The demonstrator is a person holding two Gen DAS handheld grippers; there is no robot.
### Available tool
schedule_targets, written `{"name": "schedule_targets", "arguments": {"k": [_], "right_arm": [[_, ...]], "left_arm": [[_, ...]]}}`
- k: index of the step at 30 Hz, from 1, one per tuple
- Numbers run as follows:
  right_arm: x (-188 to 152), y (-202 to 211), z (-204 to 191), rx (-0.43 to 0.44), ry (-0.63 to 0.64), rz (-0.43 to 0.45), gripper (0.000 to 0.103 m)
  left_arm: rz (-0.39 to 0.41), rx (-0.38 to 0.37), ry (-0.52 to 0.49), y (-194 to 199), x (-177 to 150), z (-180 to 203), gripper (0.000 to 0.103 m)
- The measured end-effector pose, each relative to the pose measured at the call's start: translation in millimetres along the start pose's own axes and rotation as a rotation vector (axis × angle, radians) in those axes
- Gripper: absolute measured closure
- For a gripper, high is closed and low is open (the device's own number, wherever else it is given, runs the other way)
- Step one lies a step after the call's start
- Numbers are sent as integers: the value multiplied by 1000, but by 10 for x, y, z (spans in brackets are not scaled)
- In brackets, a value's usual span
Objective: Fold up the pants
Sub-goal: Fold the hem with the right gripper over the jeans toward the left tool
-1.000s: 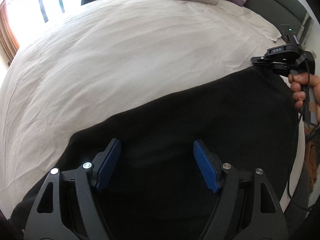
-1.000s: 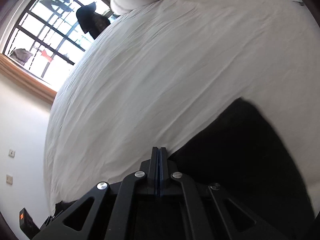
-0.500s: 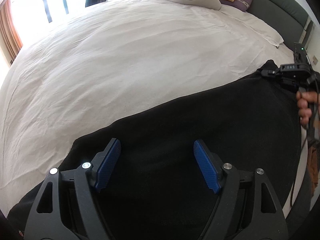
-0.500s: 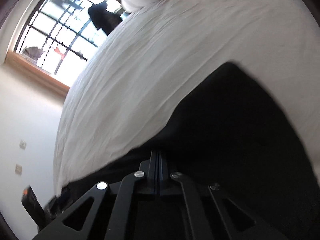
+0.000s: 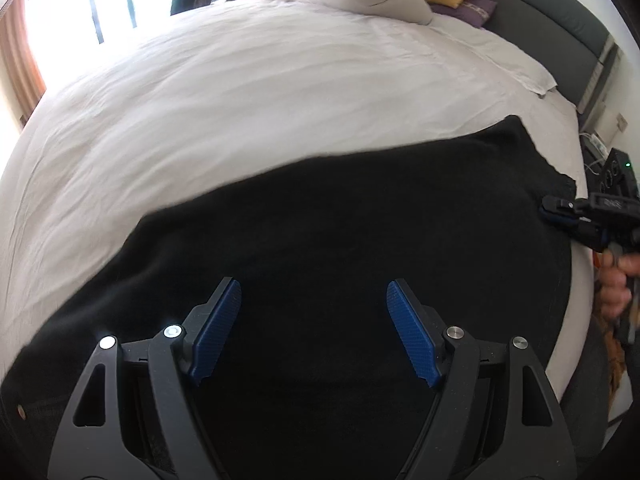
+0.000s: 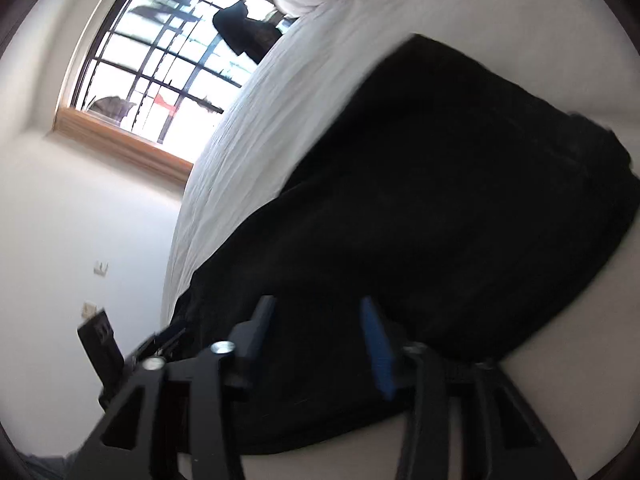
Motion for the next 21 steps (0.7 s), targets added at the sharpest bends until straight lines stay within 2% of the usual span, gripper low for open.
{"name": "schedule_targets", "arguments": {"k": [2, 3, 4, 5, 6, 7, 8, 10, 12, 13, 15, 16, 17, 18, 19, 20, 21], "right_arm": [[265, 273, 446, -44, -136, 142, 103], [445, 422, 575, -73, -166, 226, 103], [619, 655, 681, -140, -184, 303, 103], [704, 773, 702, -170, -191, 339, 99], [765, 880, 684, -238, -191, 362, 61], [791, 967, 593, -277, -180, 381, 46], [805, 970, 460, -230, -153, 383, 46], [761, 804, 139, -110, -84, 320, 46], [609, 555, -242, 26, -13, 240, 46], [448, 353, -468, 88, 21, 173, 46], [151, -175, -748, 159, 58, 42, 46], [-6, -472, -845, 181, 61, -21, 46], [-17, -742, -868, 169, 58, -65, 46], [-76, -922, -844, 147, 56, -107, 46], [-103, -1075, -763, 104, 59, -128, 61], [-61, -1118, -680, 85, 63, -113, 74], [-60, -1089, -525, 77, 42, -101, 101]], "left_arm": [[-3, 2, 44, 41, -163, -198, 28], [-4, 2, 67, 69, -245, -295, 28], [-11, 6, 97, 103, -335, -402, 28], [-12, 4, 130, 163, -440, -529, 28], [-7, 1, 157, 234, -536, -640, 28], [-7, -7, 171, 302, -610, -717, 29], [-14, -28, 186, 393, -674, -777, 29], [1, 24, 206, 607, -681, -810, 29], [49, -46, 196, 733, -572, -676, 29], [55, -86, 194, 734, -509, -578, 29], [55, -127, 160, 631, -396, -317, 29], [36, -125, 122, 534, -378, -196, 29], [-8, -91, 90, 410, -412, -136, 29], [-38, -52, 91, 337, -460, -171, 29], [-41, -41, 132, 337, -543, -313, 29], [-32, -51, 167, 382, -602, -445, 29], [-26, -57, 198, 445, -675, -591, 29]]}}
Point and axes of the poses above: each gripper's, at about its wrist camera, not at the fingertips, and y roughly against the way its jaws point, z to its right, x to its top, the point moved 5 cm from there along -y, roughly the way its jaws point, and after that the axes turned 8 degrees about x, right-handed, at the moved point
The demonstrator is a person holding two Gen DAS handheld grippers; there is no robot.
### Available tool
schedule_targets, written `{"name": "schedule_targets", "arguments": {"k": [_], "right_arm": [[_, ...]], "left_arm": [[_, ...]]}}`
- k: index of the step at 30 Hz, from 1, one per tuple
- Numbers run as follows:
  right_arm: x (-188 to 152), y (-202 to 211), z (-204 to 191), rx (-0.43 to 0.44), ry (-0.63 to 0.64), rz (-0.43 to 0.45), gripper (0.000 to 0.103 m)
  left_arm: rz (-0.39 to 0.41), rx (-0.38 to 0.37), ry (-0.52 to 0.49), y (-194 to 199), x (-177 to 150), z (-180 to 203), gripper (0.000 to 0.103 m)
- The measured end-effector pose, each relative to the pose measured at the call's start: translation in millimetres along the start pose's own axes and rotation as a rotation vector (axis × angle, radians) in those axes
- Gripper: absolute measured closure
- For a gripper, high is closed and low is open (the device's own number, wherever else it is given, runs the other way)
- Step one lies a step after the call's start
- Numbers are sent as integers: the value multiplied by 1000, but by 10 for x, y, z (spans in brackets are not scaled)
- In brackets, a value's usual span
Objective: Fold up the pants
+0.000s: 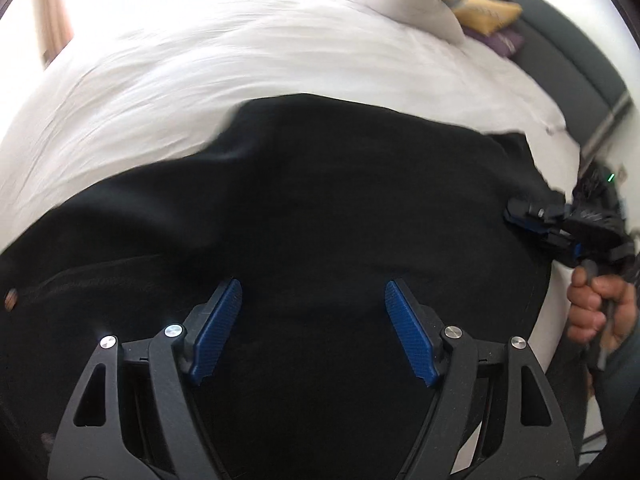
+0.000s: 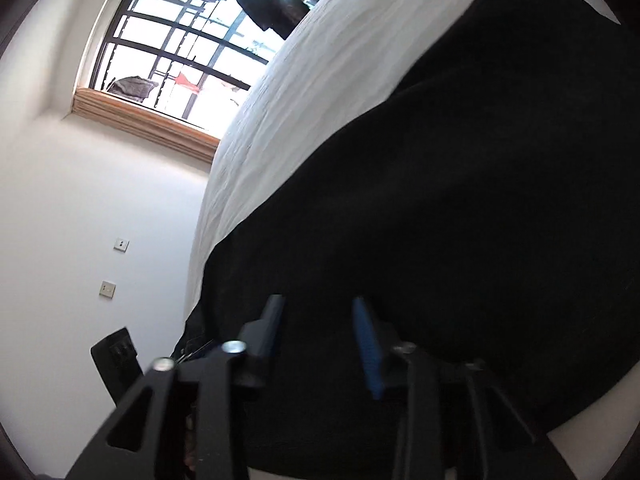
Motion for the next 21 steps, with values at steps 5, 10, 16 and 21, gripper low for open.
{"name": "schedule_targets", "arguments": {"k": [5, 10, 16, 21], "right_arm": [[406, 751, 634, -84, -114, 179, 103], [537, 1528, 1089, -175, -211, 342, 103], [467, 2124, 732, -240, -165, 484, 17], [173, 2074, 708, -109, -228, 391, 17]], "left_arm": [[45, -15, 106, 408, -355, -763, 30], [90, -35, 194, 684, -588, -1156, 30], [147, 142, 300, 1094, -569, -1615, 29], [196, 60, 325, 1221, -436, -1456, 23]]}}
Point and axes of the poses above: each gripper's, at about its wrist camera, not at the fingertips, and y roughly against the way its jaws point, z to its right, x to its top, the point moved 5 cm from there along -y, roughly the way its jaws point, and after that the axes turned 8 degrees about x, right-handed, at the moved point
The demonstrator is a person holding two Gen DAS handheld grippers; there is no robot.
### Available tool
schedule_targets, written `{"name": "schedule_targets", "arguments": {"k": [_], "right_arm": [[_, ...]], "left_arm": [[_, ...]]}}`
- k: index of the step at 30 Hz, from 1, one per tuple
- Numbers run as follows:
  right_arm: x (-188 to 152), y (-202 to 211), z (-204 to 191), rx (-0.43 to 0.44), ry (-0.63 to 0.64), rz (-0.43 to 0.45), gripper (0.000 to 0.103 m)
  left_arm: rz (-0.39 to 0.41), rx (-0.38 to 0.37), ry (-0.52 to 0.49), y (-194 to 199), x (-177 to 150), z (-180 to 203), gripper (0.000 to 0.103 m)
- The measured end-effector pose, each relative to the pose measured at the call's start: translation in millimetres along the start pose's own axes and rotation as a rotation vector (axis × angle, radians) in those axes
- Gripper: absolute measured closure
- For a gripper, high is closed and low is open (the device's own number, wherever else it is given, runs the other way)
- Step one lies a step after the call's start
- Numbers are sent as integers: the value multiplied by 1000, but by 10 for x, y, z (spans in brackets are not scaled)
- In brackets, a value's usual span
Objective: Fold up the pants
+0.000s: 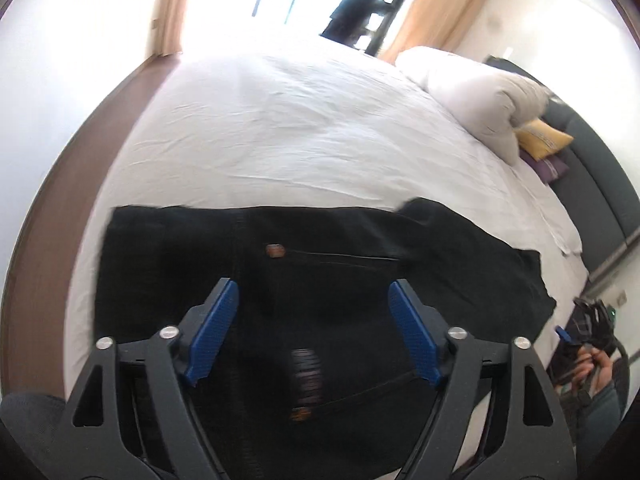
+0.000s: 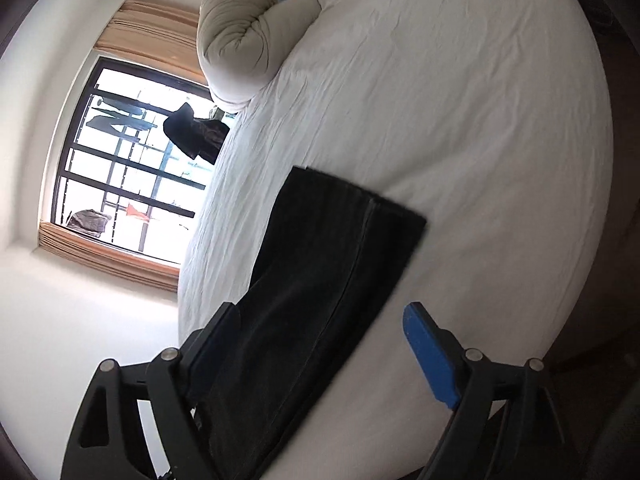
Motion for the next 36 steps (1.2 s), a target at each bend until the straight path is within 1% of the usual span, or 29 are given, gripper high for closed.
{"name": "schedule_targets", "arguments": {"k": [1, 2, 3, 4, 5, 7, 8, 10, 12, 13, 17, 22, 26, 27, 28, 29, 30, 31, 36], "right_arm": [[-54, -47, -2, -5, -5, -8, 17], [-71, -54, 79, -19, -10, -14, 17], [-109, -15, 139, -32, -26, -21, 18], [-81, -116, 187, -39, -56, -21, 22], [-109, -81, 256, -32, -78, -13, 22], [-60, -77, 301, -12, -113, 8, 23], [-39, -75, 352, -15, -118, 7, 25], [17, -89, 400, -30, -124, 5, 31], [53, -97, 479, -6, -151, 4, 33], [91, -148, 519, 4, -168, 2, 40], [174, -197, 643, 23, -200, 6, 48], [193, -249, 603, 46, -195, 7, 49], [185, -286, 580, 46, -190, 7, 50], [189, -299, 578, 43, -191, 6, 55], [188, -320, 581, 37, -189, 2, 67], [186, -352, 590, 31, -189, -5, 74], [176, -375, 612, 22, -195, -12, 88], [160, -388, 636, 15, -202, -11, 94], [112, -329, 701, 51, -240, 37, 98]], "left_arm": [[-3, -11, -27, -36, -6, 118, 23], [-15, -25, -50, -82, -29, 219, 23], [-27, -39, -65, -162, -49, 362, 23], [-40, -52, -78, -250, -75, 474, 23], [-51, -53, -89, -341, -104, 570, 23], [-90, -66, -105, -472, -185, 697, 23], [-104, -75, -112, -527, -236, 757, 23], [-122, -90, -137, -638, -305, 889, 23], [-123, -99, -159, -691, -353, 979, 23], [-125, -103, -160, -688, -380, 954, 23], [-132, -109, -144, -717, -387, 943, 23], [-135, -111, -141, -755, -396, 1000, 23], [-139, -114, -139, -747, -398, 1000, 23], [-140, -115, -138, -748, -394, 999, 23], [-140, -113, -136, -752, -393, 1004, 23], [-141, -111, -135, -753, -393, 1001, 23], [-141, -110, -135, -754, -386, 993, 23], [-141, -109, -136, -751, -377, 987, 23], [-145, -102, -114, -746, -361, 951, 23]]}}
Point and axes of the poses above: each gripper's, at about its wrist camera, not at the fingertips, and y roughly against the way its jaws point, z to its right, x to its top, the point moved 5 cm from there along -y, roughly the way its jaws point, and after that the axes turned 8 degrees about x, right-handed, at the moved point
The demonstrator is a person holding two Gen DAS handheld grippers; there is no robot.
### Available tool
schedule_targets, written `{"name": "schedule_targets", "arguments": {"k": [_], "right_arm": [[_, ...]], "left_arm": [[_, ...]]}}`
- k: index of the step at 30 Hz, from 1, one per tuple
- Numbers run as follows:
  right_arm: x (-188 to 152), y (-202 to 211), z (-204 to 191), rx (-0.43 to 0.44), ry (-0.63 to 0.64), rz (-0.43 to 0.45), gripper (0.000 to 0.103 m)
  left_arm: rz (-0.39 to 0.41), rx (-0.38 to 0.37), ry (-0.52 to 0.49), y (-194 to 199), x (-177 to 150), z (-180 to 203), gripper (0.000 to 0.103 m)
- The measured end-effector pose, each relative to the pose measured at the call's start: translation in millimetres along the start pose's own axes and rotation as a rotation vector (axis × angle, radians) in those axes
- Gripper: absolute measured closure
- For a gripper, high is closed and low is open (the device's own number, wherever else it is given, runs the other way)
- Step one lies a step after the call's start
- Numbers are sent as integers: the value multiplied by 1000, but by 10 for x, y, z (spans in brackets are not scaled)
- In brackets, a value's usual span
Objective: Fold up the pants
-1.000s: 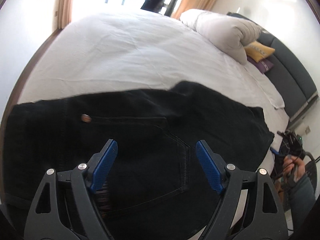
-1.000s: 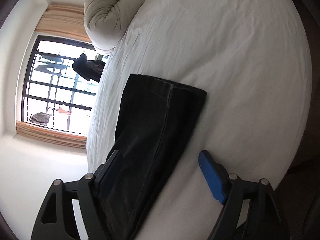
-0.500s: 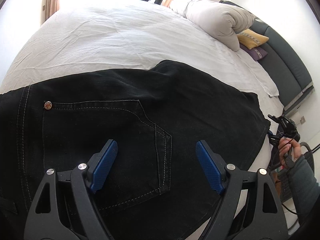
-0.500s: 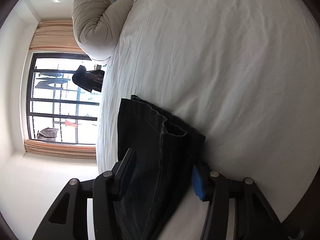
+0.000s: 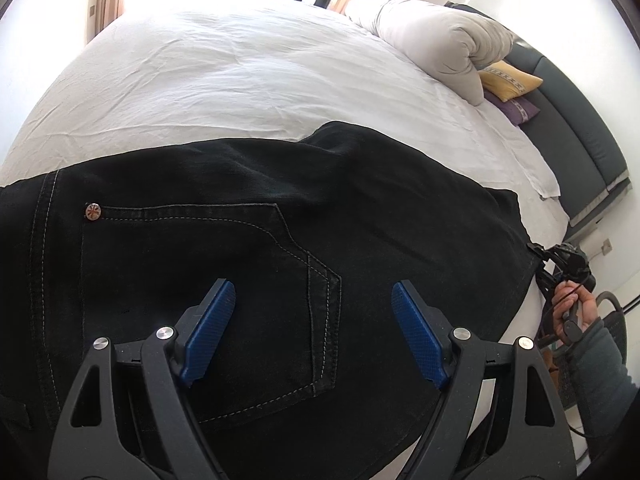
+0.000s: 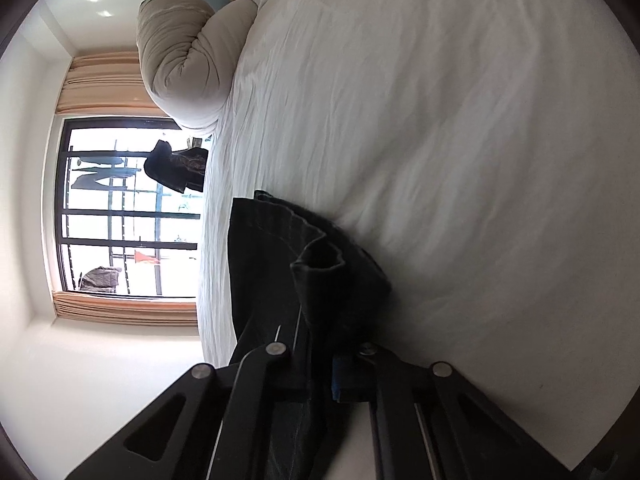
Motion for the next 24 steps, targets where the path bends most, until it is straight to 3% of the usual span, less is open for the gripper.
{"name": "schedule_targets", "arguments": {"k": [6, 11, 13, 15, 17, 19, 22, 24], "right_arm": [[-70, 97, -36, -4, 2, 61, 98], [-246, 95, -482, -78, 206, 79, 98], [-443, -3, -833, -120, 371, 50, 98], [-729, -140, -1192, -149, 547, 11, 98], [-1236, -366, -1552, -185, 793, -79, 98], [-1949, -632, -1768, -239, 1125, -225, 98], [-2916, -914, -1646, -308, 1520, -432, 98], [-3184, -1005, -1503, -326, 1587, -500, 98]], "left_arm": [[4, 1, 41, 32, 22, -36, 23], [-4, -8, 97, 21, 46, -78, 23], [-3, -6, 112, 22, 59, -67, 20], [5, -13, 132, 28, 75, -56, 10], [17, -26, 148, 39, 101, -33, 9], [12, -32, 152, 26, 132, 4, 9], [12, -49, 152, -9, 197, 97, 9], [1, -73, 142, -55, 233, 219, 8]]}}
Point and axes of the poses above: each gripper's, at about its wrist camera, not at the fingertips, and y roughly against the way its jaws point, z to its right, x to its top, the point moved 5 cm from there along -y, roughly the way its jaws point, and after that the axes turned 8 degrees about x, right-handed, at the moved point
